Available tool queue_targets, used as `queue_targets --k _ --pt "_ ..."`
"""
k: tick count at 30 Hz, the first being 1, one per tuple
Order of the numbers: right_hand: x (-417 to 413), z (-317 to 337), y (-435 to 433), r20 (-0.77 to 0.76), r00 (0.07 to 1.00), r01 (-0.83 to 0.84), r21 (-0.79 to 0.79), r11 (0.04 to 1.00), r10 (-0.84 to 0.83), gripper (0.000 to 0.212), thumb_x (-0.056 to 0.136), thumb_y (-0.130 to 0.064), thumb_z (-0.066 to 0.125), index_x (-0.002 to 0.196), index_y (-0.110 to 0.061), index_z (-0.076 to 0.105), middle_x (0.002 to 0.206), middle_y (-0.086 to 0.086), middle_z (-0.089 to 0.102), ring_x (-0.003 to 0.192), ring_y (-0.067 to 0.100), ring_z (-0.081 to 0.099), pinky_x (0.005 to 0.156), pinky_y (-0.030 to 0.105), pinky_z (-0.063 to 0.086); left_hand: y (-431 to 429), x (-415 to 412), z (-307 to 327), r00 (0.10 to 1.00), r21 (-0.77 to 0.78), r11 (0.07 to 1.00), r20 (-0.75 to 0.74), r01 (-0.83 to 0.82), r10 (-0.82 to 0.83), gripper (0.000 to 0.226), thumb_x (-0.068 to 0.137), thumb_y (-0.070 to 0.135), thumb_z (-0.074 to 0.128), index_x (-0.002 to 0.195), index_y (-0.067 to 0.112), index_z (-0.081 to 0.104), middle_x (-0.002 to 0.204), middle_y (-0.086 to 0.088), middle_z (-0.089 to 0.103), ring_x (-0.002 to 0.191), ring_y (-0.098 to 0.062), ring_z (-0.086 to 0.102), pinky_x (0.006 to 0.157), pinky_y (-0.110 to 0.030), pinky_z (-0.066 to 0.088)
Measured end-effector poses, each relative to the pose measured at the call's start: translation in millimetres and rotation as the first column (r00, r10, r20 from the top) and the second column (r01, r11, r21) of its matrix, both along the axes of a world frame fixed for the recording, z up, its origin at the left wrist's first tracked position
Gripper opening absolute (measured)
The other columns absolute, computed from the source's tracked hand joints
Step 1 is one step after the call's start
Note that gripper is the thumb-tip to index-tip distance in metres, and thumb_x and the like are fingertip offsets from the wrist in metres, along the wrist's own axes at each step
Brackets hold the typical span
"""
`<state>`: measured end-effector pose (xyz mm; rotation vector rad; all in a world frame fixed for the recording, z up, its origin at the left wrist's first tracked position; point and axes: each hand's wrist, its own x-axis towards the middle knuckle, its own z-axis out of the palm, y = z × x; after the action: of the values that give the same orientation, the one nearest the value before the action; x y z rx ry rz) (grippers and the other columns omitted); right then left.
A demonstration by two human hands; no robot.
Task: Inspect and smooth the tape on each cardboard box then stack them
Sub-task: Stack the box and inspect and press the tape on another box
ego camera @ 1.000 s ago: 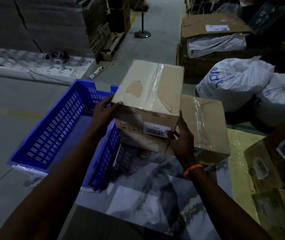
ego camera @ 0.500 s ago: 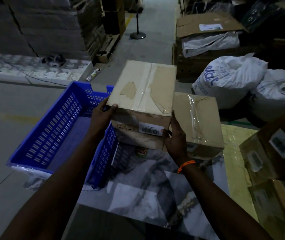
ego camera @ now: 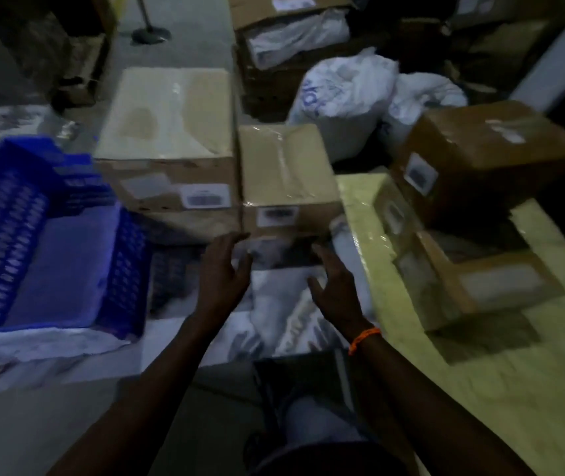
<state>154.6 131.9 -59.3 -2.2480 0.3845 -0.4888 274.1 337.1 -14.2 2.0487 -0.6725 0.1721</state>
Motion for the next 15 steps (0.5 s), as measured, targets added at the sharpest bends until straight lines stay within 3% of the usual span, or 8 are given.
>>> queue_targets --k 4,8,11,15 --pt "-102 -25 -59 -0.139 0.967 0.195 -0.135 0.971 -0.214 0.05 0.086 -0.004 0.072 0.135 -0.002 0.063 0.136 0.021 0.063 0.127 0.04 0.058 0.111 0.042 0.042 -69 -74 -26 0.963 0.05 0.965 -0.099 0.256 -0.251 0.022 0.095 0.017 0.064 0.114 0.008 0.07 0.11 -0.012 0.071 0.104 -0.025 0.063 0.088 -0.017 0.038" --pt "-158 -30 -126 -0.245 0.86 0.363 -0.324 0.874 -0.448 0.059 0.073 0.006 0.076 0.13 -0.003 0.064 0.131 0.025 0.061 0.122 0.048 0.056 0.104 0.052 0.046 -125 -127 -25 0.881 0.052 0.885 -0.136 0.462 -0.452 0.026 0.098 0.028 0.062 0.12 0.017 0.07 0.117 0.0 0.071 0.109 -0.017 0.063 0.095 -0.028 0.045" --pt "-182 -38 -176 -0.333 0.715 0.457 -0.442 0.772 -0.614 0.078 0.074 -0.01 0.085 0.144 -0.005 0.052 0.144 0.026 0.05 0.131 0.047 0.047 0.105 0.059 0.044 -157 -146 -22 0.864 0.123 0.857 -0.137 0.501 -0.485 0.028 0.096 0.028 0.061 0.121 0.018 0.07 0.118 0.002 0.071 0.108 -0.013 0.06 0.092 -0.019 0.037" --pt "-207 -52 -230 -0.447 0.625 0.506 -0.392 0.768 -0.64 0.093 0.08 -0.041 0.083 0.156 -0.011 0.038 0.158 0.022 0.035 0.144 0.044 0.033 0.114 0.067 0.03 -197 -163 -30 0.86 0.217 0.833 -0.179 0.508 -0.478 0.026 0.096 0.02 0.067 0.121 0.02 0.069 0.117 0.004 0.07 0.106 -0.015 0.061 0.09 -0.005 0.032"
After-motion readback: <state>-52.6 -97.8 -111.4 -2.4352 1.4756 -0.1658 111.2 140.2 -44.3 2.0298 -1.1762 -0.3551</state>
